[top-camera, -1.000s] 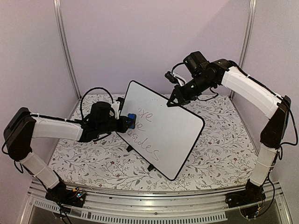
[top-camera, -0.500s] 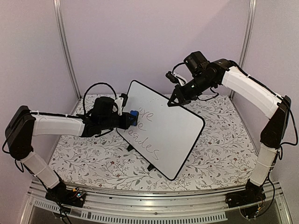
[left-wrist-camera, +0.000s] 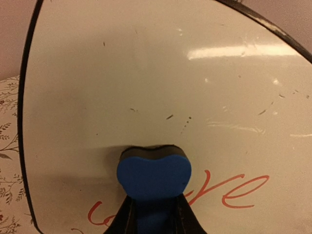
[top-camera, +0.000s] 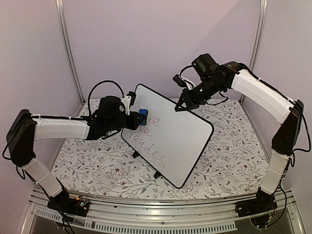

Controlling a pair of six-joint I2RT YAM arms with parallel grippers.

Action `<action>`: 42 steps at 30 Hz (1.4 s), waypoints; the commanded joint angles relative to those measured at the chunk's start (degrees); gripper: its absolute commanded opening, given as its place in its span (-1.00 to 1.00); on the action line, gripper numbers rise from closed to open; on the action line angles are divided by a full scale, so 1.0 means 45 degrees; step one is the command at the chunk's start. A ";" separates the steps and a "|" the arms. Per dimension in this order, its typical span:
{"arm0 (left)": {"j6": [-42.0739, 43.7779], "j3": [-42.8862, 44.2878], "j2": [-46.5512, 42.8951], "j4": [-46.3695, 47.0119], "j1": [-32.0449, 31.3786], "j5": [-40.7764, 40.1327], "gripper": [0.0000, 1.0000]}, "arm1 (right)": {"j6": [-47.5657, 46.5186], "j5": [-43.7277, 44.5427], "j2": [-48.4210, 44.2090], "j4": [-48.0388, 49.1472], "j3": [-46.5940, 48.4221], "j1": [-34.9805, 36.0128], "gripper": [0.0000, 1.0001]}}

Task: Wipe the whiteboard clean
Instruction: Erase the whiteboard from the whiteboard stand.

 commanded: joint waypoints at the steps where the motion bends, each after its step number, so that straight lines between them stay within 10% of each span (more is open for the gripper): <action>1: -0.0170 -0.0897 0.0160 0.0028 -0.0586 0.0228 -1.00 | -0.1288 -0.1092 -0.0244 -0.0160 -0.0206 0.0659 -1.00; 42: 0.0400 -0.0255 0.0140 -0.0263 -0.0705 -0.0163 -1.00 | -0.1308 -0.1046 -0.0280 -0.0185 -0.0223 0.0737 -1.00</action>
